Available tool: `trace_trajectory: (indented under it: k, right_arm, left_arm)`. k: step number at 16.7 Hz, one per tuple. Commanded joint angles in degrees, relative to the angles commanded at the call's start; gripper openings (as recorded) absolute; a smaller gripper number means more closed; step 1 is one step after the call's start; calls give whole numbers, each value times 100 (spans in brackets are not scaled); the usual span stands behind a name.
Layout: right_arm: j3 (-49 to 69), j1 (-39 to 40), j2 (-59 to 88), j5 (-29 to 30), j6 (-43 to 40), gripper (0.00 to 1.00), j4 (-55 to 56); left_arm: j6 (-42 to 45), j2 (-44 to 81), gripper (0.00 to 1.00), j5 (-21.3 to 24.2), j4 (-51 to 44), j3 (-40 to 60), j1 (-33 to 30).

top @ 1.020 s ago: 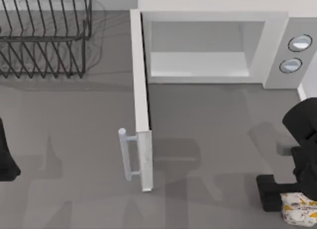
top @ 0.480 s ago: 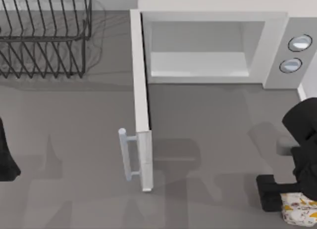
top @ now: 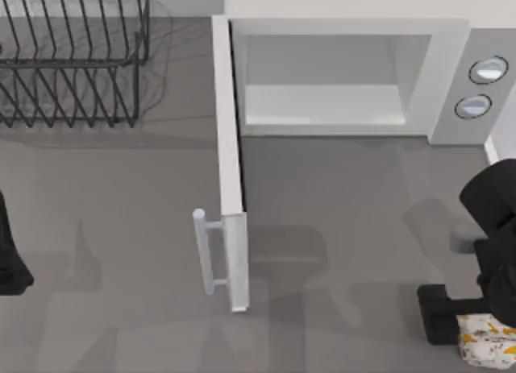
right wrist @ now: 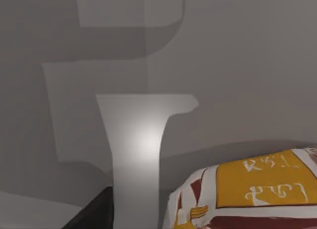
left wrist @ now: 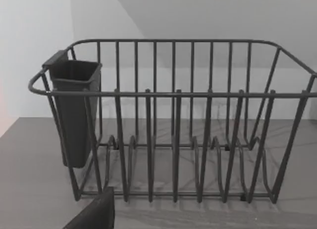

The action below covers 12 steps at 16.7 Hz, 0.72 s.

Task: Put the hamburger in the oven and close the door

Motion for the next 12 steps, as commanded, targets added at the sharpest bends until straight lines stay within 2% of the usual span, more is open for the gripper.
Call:
trace_trajectory:
  k: [2, 3, 7, 12]
  right_arm:
    - [0, 0, 0, 0, 0, 0, 0]
    - [221, 11, -421, 59, 16, 0, -456]
    - [542, 22, -556, 61, 21, 0, -882]
    - [1404, 6, -1072, 61, 4, 0, -2435]
  left_arm:
    - [0, 0, 100, 0, 0, 0, 0]
    - [0, 0, 100, 0, 0, 0, 0]
    - [0, 0, 100, 0, 0, 0, 0]
    - [0, 0, 100, 0, 0, 0, 0]
